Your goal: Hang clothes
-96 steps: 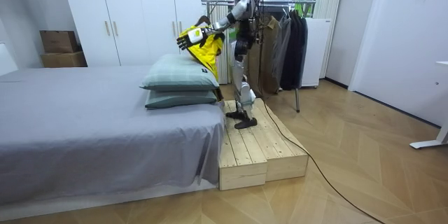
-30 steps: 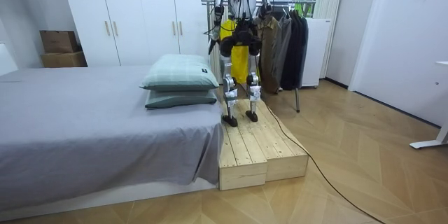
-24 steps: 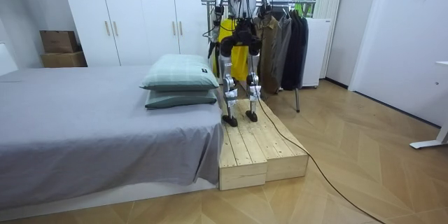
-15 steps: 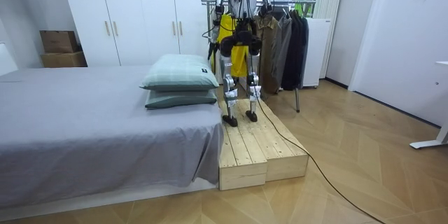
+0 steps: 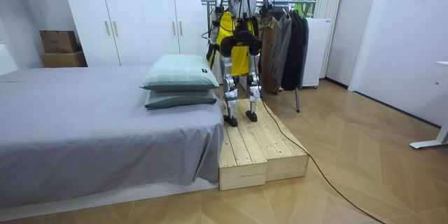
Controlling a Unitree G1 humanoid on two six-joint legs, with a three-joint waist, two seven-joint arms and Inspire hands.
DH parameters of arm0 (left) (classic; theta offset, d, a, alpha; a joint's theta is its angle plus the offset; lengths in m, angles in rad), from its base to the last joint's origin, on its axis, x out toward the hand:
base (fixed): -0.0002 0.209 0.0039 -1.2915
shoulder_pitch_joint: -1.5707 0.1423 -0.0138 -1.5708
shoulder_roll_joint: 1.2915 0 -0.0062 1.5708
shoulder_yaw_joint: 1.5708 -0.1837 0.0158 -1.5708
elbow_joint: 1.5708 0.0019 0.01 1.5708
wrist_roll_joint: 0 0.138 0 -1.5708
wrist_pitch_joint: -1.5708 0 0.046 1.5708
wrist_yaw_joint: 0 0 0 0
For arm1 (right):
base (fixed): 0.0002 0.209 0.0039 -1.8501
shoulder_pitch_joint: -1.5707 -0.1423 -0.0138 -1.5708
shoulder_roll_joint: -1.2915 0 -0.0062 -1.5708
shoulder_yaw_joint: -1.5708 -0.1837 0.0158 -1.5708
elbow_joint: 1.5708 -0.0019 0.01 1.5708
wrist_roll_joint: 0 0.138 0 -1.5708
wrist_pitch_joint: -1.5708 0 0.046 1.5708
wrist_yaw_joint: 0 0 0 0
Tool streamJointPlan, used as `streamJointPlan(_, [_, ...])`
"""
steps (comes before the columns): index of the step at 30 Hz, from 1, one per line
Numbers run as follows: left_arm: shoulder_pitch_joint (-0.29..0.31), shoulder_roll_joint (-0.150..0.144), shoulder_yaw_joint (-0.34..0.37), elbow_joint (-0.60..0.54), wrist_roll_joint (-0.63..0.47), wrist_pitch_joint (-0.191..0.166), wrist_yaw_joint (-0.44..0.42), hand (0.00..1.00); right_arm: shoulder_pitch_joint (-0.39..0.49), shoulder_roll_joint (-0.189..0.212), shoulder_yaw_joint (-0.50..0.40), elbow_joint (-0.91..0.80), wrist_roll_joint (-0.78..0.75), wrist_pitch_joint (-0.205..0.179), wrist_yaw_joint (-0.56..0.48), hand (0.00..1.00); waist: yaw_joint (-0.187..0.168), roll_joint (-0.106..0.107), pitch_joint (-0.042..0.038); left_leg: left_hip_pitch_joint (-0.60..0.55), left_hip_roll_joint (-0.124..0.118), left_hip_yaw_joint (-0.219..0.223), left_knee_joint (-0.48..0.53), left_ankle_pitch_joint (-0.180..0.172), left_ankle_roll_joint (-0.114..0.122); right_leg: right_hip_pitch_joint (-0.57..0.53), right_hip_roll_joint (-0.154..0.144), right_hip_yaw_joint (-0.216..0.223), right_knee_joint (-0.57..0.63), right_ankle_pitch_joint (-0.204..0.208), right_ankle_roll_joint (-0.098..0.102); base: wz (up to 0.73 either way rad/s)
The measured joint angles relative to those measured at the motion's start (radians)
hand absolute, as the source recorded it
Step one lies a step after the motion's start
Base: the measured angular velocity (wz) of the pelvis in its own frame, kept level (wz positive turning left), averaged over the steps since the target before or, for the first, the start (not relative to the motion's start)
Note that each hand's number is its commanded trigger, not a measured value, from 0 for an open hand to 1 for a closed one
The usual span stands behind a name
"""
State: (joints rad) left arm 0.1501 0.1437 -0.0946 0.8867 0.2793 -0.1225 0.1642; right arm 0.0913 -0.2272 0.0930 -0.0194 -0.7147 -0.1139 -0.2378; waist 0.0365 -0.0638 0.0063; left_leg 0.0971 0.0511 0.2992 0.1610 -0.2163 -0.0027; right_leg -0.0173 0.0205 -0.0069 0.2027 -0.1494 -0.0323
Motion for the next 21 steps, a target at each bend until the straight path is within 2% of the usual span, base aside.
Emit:
streamJointPlan(6, [0.003, 0.000, 0.003, -0.001, -0.001, 0.000, 0.001, 0.00, -0.013, -0.011, -0.003, -0.001, 0.018, 0.000, 0.001, 1.00, 0.000, 0.000, 0.0000, 0.000, 0.000, 0.000, -0.003, 0.000, 0.000, 0.000, 0.000, -0.003, 0.001, 0.000, 0.000, 0.00])
streamJointPlan(10, [0.002, 0.000, 0.003, -0.001, -0.001, 0.000, 0.002, 0.00, -0.031, -0.013, -0.003, -0.001, 0.130, 0.000, 0.012, 1.00, 0.000, 0.000, -0.0002, 0.000, 0.001, -0.001, -0.004, 0.000, 0.000, 0.000, 0.000, -0.004, 0.001, 0.000, 0.000, 0.00])
streamJointPlan(14, [0.002, 0.000, 0.003, -0.001, -0.001, 0.001, 0.002, 0.00, -0.033, -0.013, -0.005, -0.001, 0.170, 0.003, 0.027, 1.00, -0.001, 0.000, -0.0004, -0.001, 0.001, -0.002, -0.004, 0.000, 0.000, 0.001, -0.001, -0.009, 0.001, 0.001, 0.000, 0.00])
streamJointPlan(19, [-0.006, -0.003, 0.004, 0.014, 0.050, 0.008, 0.003, 0.00, -0.043, -0.014, -0.005, 0.009, 0.271, 0.007, 0.083, 1.00, -0.001, 0.001, -0.0005, 0.001, 0.004, -0.003, -0.003, 0.001, -0.001, 0.003, -0.001, -0.016, 0.001, 0.002, -0.003, 0.01])
streamJointPlan(21, [-0.007, -0.006, 0.004, 0.015, 0.051, 0.010, 0.003, 0.00, -0.055, -0.014, -0.005, 0.018, 0.325, 0.021, 0.111, 1.00, -0.001, 0.000, -0.0005, 0.001, 0.004, -0.003, -0.003, 0.001, -0.002, 0.003, -0.001, -0.018, 0.001, 0.003, -0.003, 0.00])
